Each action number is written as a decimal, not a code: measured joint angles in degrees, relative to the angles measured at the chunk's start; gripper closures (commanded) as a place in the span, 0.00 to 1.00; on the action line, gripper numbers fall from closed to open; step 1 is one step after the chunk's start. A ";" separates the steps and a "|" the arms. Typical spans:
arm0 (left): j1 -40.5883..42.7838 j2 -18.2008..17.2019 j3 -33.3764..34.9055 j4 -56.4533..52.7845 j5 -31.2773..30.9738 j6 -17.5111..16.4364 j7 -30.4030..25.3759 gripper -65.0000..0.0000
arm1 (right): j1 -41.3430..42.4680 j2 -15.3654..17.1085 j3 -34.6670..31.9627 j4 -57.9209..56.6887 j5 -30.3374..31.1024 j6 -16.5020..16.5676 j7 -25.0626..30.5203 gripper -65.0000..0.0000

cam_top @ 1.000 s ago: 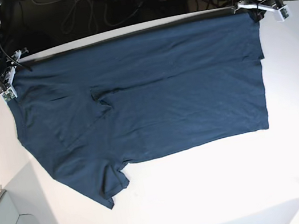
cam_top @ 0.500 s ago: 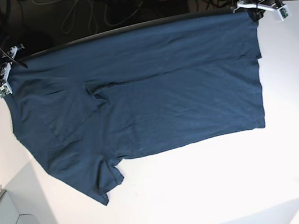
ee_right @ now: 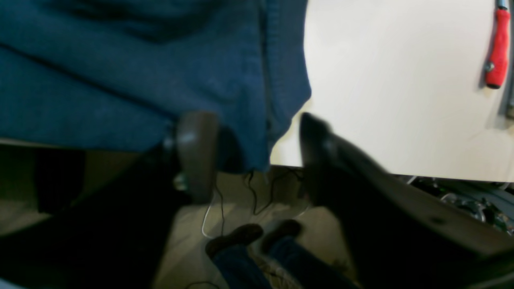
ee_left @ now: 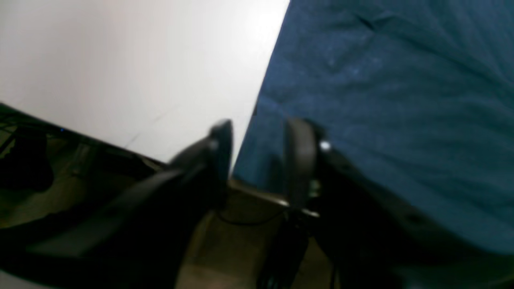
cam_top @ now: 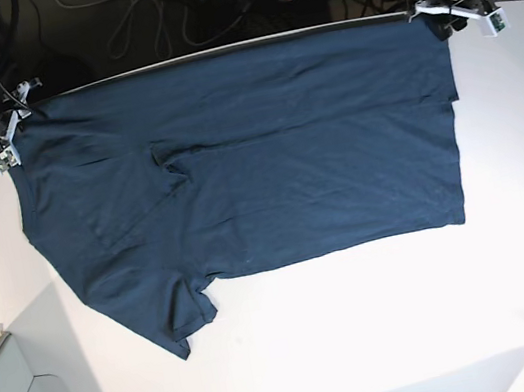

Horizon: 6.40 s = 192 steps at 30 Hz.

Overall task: Fold the T-shirt properly
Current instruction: 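Grasp the folded edge and drag the shirt toward the robot, then reach both grippers down to the hem corners of the shirt, then grasp the hem and fold it up over the folded shoulder edge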

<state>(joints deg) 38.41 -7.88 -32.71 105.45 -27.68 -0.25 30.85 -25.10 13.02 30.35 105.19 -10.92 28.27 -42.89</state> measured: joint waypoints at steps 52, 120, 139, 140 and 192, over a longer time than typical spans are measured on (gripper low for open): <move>-59.36 -12.17 23.98 -56.02 0.92 0.26 -14.93 0.46 | 20.31 -0.83 -4.59 -4.55 -0.66 0.00 -1.01 0.37; -61.75 -11.04 28.04 -61.20 0.63 0.24 -19.34 1.00 | 60.41 2.89 -25.62 -80.28 0.46 -7.41 41.90 1.00; -54.29 -11.02 27.78 -42.69 -0.02 0.79 -16.13 1.00 | 50.56 2.40 -16.13 -52.59 1.64 -7.34 30.14 1.00; -53.48 -10.97 27.78 -41.20 0.11 0.57 -16.13 1.00 | 49.42 2.38 -15.45 -50.42 1.97 -7.32 30.16 1.00; -30.64 -2.45 12.00 -18.71 0.24 0.46 -10.91 0.67 | 23.45 0.31 -6.54 -21.05 1.62 -6.97 28.35 0.28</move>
<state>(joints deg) 7.77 -10.33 -20.71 86.74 -27.44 0.21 19.94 -1.65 13.32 23.81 84.14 -9.30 21.30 -14.55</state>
